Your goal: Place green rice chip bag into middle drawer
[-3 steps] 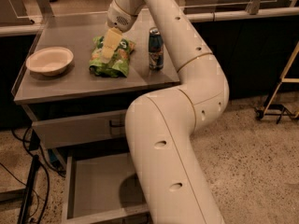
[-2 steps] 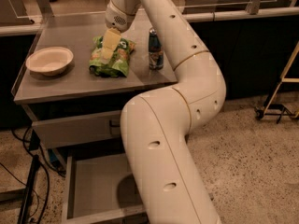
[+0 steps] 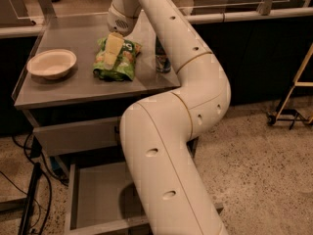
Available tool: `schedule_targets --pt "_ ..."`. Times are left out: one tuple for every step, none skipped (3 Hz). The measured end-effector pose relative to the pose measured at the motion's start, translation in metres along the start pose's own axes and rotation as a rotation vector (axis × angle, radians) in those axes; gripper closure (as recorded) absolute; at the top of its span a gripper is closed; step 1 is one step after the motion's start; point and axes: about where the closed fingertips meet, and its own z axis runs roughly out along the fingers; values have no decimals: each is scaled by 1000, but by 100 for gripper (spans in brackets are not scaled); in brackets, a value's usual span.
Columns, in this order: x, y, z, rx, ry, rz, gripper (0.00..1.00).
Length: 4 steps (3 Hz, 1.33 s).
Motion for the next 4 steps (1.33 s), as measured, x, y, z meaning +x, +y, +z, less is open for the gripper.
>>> schedule_targets --pt "6 -7 5 4 -49 24 0" --pt "11 -10 16 -6 -67 45 0" --pt "7 -15 20 10 -80 44 9" --pt "4 -19 25 20 -88 45 23"
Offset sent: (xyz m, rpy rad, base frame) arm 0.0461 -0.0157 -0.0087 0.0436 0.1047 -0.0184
